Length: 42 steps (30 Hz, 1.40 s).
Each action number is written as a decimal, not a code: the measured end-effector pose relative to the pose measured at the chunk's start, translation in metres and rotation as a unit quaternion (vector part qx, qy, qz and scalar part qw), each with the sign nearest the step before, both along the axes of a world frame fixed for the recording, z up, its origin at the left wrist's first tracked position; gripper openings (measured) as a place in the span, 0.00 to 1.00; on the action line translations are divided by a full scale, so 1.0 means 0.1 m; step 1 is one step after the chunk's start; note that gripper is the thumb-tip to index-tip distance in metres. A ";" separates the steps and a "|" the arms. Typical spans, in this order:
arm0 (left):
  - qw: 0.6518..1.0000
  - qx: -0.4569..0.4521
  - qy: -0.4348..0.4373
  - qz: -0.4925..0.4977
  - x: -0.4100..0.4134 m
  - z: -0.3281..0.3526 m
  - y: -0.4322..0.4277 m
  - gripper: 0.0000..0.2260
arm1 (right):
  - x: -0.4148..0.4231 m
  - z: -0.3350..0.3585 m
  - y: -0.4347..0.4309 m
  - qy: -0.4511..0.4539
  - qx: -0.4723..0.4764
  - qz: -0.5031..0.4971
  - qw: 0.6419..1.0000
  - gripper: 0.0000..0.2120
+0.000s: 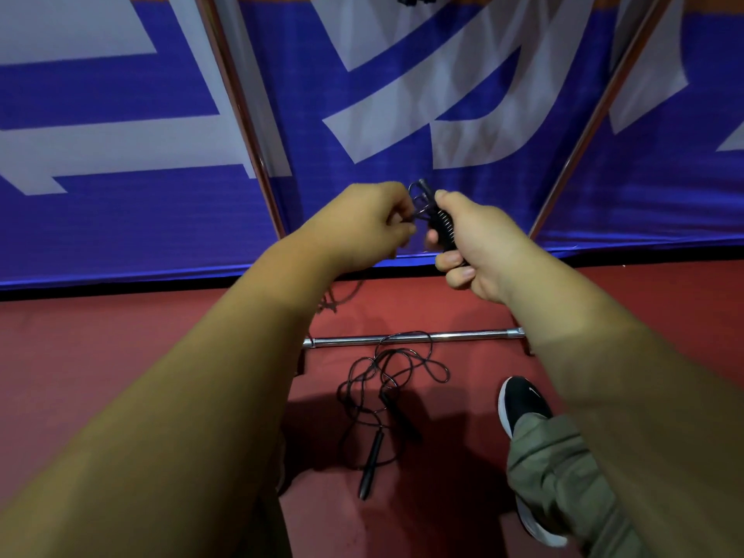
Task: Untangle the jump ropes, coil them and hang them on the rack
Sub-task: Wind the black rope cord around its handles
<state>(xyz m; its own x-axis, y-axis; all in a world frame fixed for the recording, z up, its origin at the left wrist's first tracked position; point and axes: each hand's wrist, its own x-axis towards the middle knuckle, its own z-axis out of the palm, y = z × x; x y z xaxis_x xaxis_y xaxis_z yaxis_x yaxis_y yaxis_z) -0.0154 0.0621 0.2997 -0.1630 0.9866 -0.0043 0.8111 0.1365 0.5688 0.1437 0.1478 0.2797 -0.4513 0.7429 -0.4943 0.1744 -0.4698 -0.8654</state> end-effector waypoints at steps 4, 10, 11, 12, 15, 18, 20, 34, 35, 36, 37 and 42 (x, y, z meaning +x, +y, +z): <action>0.955 -0.073 -0.286 -0.002 -0.05 0.02 -0.07 0.17 | 0.02 0.06 0.01 -0.024 0.051 0.006 0.998 0.14; 0.972 -0.060 -0.228 -0.017 -0.13 -0.02 -0.07 0.11 | 0.05 0.11 -0.01 0.003 0.059 0.033 0.998 0.16; 0.973 -0.061 -0.223 -0.016 -0.13 -0.01 -0.08 0.11 | 0.05 0.12 -0.03 0.009 0.061 0.040 0.997 0.18; 0.973 -0.063 -0.222 -0.013 -0.13 0.00 -0.08 0.10 | 0.05 0.13 -0.03 0.009 0.067 0.045 0.997 0.20; 0.973 -0.076 -0.218 -0.021 -0.13 -0.01 -0.08 0.10 | 0.07 0.15 -0.05 0.007 0.079 0.050 0.996 0.20; 0.979 -0.116 -0.167 -0.023 -0.14 -0.04 -0.08 0.09 | 0.07 0.14 -0.05 0.008 0.072 0.054 0.996 0.16; 0.978 -0.142 -0.154 -0.014 -0.13 -0.06 -0.08 0.09 | 0.07 0.14 -0.06 0.005 0.070 0.070 0.995 0.15; 0.973 -0.001 -0.231 -0.015 -0.24 -0.08 -0.10 0.05 | 0.21 0.29 -0.13 0.009 -0.073 0.307 0.949 0.19; 0.969 0.011 -0.246 -0.033 -0.23 -0.07 -0.12 0.08 | 0.22 0.30 -0.14 0.017 -0.091 0.331 0.939 0.19; 0.963 0.017 -0.264 -0.047 -0.21 -0.04 -0.14 0.10 | 0.23 0.29 -0.14 0.023 -0.105 0.352 0.930 0.20; 0.958 0.017 -0.281 -0.059 -0.20 -0.03 -0.14 0.11 | 0.24 0.30 -0.15 0.026 -0.112 0.371 0.921 0.21; 0.941 -0.022 -0.330 -0.067 -0.19 0.06 -0.12 0.10 | 0.25 0.31 -0.26 0.003 -0.127 0.459 0.880 0.32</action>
